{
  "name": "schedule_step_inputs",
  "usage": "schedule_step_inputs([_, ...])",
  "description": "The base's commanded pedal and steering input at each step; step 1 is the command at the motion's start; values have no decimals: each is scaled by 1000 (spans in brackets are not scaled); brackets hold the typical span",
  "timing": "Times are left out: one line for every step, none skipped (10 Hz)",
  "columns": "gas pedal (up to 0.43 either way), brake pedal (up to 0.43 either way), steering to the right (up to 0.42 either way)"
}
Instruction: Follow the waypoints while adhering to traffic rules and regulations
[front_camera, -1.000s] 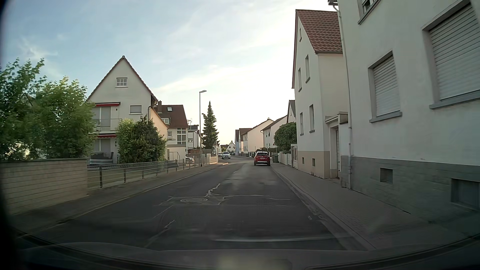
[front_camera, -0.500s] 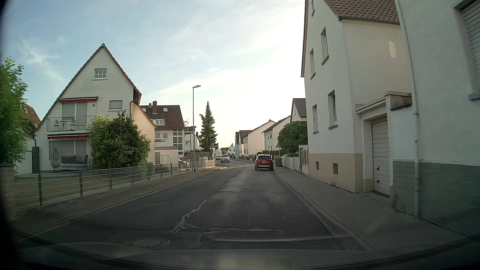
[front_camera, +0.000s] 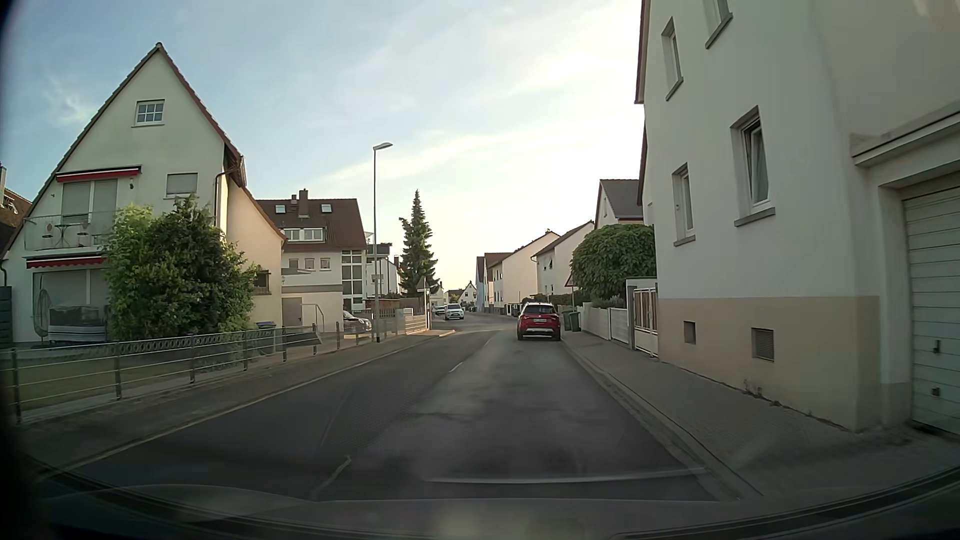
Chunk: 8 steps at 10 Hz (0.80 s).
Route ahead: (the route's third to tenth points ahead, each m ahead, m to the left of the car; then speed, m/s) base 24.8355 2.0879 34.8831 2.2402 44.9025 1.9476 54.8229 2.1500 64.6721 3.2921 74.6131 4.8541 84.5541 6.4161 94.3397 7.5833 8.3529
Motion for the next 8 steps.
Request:
schedule_step_inputs([0,30,-26])
schedule_step_inputs([0,30,-33])
schedule_step_inputs([0,49,-39])
schedule_step_inputs([0,61,-40])
schedule_step_inputs([0,67,-40])
schedule_step_inputs([0,104,-40])
schedule_step_inputs([0,146,-39])
schedule_step_inputs([0,146,-34])
